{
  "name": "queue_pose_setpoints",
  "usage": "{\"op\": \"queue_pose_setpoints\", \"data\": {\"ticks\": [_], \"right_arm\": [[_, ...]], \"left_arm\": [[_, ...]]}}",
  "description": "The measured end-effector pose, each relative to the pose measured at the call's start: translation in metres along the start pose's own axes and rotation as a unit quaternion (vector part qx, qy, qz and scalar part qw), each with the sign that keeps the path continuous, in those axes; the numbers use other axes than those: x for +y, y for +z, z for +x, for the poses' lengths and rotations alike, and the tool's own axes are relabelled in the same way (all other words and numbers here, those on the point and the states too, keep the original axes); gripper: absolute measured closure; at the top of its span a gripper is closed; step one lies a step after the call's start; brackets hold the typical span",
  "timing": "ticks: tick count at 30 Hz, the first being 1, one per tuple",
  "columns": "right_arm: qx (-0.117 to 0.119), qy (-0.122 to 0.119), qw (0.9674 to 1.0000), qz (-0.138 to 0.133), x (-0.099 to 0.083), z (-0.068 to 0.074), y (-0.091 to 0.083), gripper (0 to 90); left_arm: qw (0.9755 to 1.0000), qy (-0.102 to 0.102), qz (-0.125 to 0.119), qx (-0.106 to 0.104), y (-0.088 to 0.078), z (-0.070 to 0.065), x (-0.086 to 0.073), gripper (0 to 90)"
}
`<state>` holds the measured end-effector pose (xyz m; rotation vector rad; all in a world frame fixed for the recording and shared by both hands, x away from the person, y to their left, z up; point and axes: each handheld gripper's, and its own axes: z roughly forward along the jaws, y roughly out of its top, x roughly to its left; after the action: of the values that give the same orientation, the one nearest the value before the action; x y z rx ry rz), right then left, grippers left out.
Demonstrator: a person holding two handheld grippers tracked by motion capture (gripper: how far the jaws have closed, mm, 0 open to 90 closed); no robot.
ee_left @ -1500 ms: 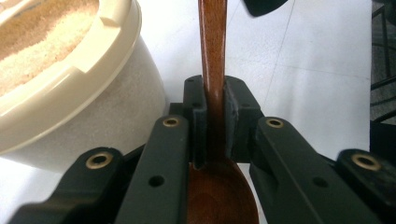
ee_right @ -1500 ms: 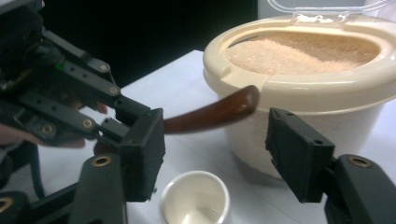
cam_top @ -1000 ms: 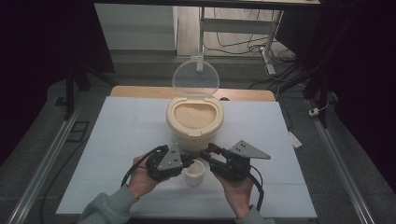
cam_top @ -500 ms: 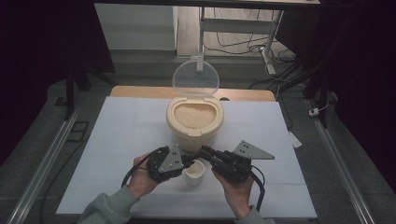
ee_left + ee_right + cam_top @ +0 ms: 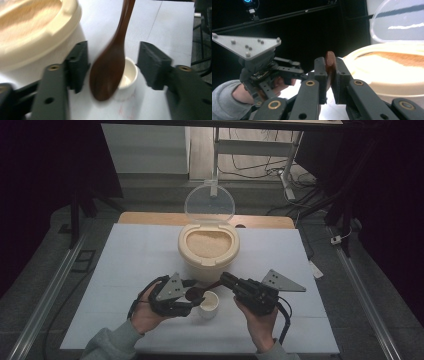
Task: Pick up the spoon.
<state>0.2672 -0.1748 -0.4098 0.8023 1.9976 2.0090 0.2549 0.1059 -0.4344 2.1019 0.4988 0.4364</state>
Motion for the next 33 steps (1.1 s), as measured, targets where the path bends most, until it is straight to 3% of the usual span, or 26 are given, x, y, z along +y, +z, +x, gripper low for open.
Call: {"op": "queue_pose_setpoints", "data": {"ticks": [3, 11, 15, 19, 33], "right_arm": [[-0.008, -0.003, 0.9999, -0.013, 0.005, -0.005, -0.009, 83.4], [-0.014, 0.001, 0.9994, -0.032, 0.011, -0.013, -0.019, 83.5], [-0.015, -0.001, 0.9992, -0.038, 0.013, -0.013, -0.021, 83.5], [-0.02, -0.005, 0.9988, -0.045, 0.016, -0.014, -0.025, 83.5], [-0.038, -0.009, 0.9972, -0.063, 0.024, -0.022, -0.039, 83.4]], "left_arm": [[0.9994, -0.033, 0.006, 0.007, -0.008, 0.006, -0.014, 31.0], [0.995, -0.094, 0.014, 0.032, -0.034, 0.025, -0.054, 26.1], [0.9935, -0.104, 0.02, 0.04, -0.041, 0.028, -0.068, 23.7], [0.9905, -0.125, 0.028, 0.05, -0.053, 0.032, -0.089, 21.8], [0.9854, -0.155, 0.049, 0.05, -0.061, 0.039, -0.118, 19.7]]}}
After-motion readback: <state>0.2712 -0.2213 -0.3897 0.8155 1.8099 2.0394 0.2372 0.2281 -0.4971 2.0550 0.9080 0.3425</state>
